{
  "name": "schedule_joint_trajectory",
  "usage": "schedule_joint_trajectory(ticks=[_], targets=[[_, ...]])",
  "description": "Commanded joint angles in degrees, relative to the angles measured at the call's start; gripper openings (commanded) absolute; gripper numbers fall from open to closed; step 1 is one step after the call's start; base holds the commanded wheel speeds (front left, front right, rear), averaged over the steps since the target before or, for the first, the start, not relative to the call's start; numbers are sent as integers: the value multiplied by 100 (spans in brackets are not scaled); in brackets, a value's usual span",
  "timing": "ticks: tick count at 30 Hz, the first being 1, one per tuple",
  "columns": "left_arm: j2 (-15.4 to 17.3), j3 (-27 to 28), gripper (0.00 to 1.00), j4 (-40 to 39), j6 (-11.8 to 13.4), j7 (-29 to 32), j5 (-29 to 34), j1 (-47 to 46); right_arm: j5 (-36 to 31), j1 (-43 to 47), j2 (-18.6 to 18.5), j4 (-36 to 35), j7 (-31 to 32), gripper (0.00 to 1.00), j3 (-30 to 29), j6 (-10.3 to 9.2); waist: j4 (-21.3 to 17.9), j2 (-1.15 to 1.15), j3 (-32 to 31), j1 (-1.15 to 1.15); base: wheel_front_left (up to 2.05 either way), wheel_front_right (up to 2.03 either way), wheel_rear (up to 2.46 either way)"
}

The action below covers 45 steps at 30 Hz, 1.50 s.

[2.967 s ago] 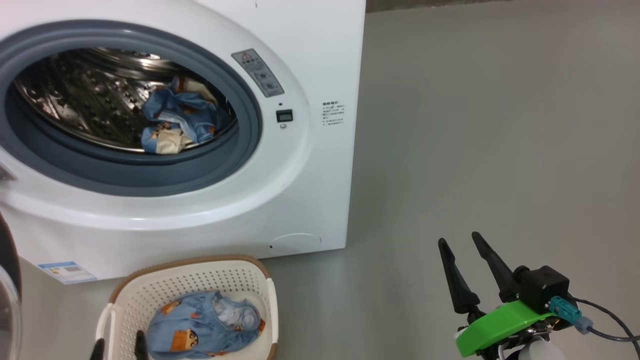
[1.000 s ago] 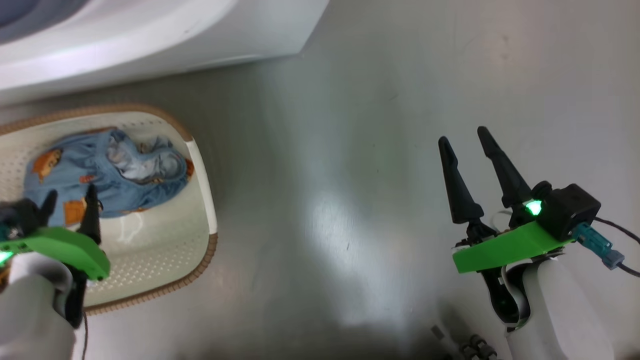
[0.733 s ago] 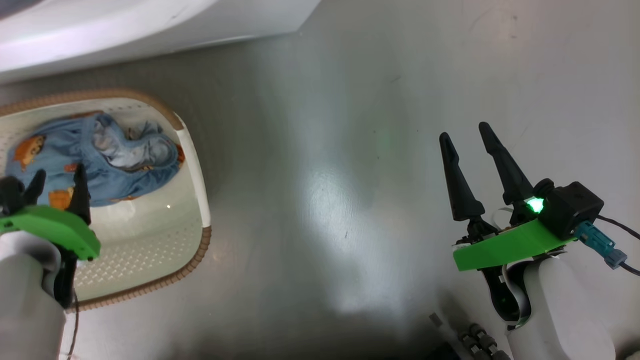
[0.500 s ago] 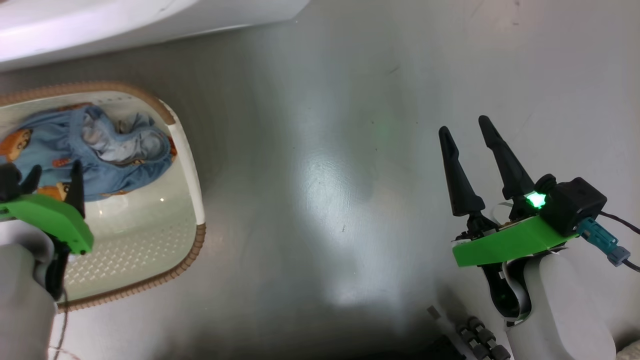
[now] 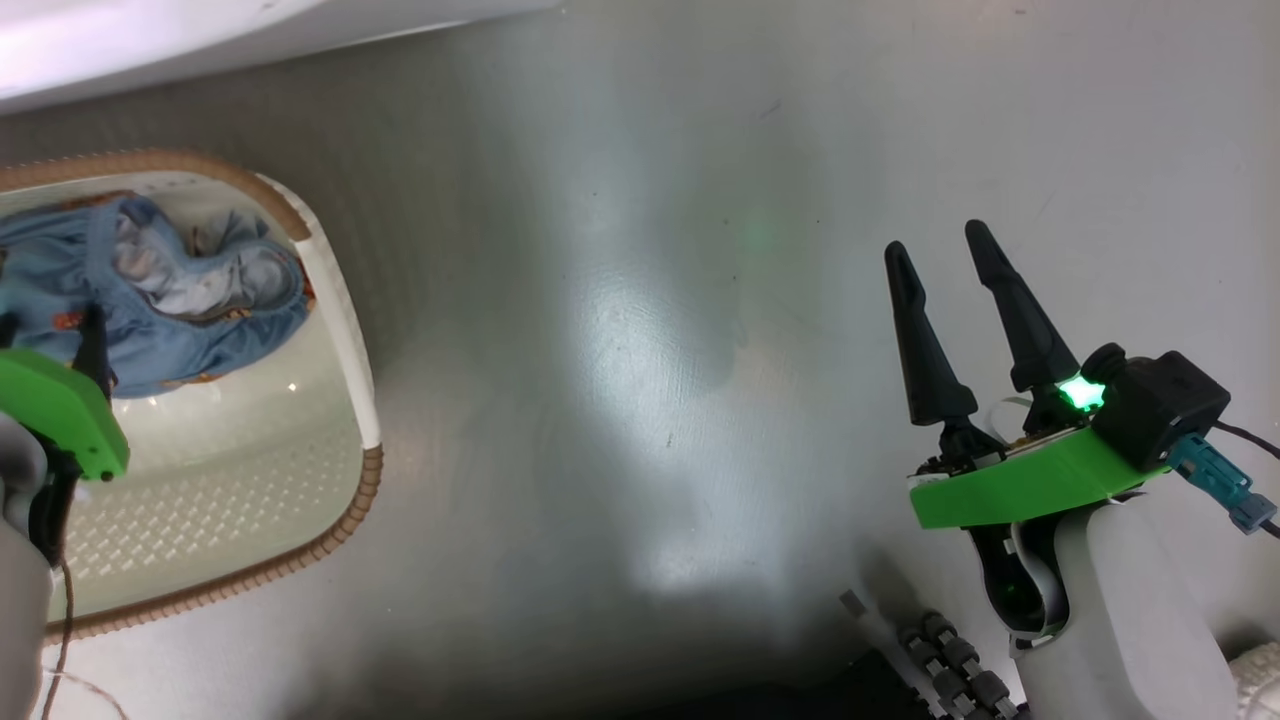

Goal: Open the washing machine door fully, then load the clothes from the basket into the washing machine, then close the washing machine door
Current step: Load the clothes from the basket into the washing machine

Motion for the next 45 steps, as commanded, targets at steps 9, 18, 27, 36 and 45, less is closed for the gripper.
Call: schedule_joint_trajectory(ticks=[9, 18, 27, 36, 45], targets=[[373, -75, 100, 134, -14, 138, 104, -198, 50, 219, 23, -261, -28, 100, 101, 9, -24, 0, 265, 0, 0, 0, 0], [390, -165, 77, 221, -8, 244, 107, -337, 114, 237, 23, -363, -28, 100, 132, 9, -66, 0, 439, 0, 0, 0, 0], [294, -164, 0, 250, -10, -112, 12, -247, 160, 132, 23, -306, -28, 100, 121, 9, -41, 0, 271, 0, 0, 0, 0], [165, -126, 0, 149, -12, -687, -74, 43, 154, 60, 23, -211, -28, 100, 79, 9, 60, 0, -266, 0, 0, 0, 0], [98, 335, 0, -1118, 220, -803, -32, 807, 70, 99, 23, -31, -28, 100, 8, 9, 327, 0, -1103, 0, 0, 0, 0]])
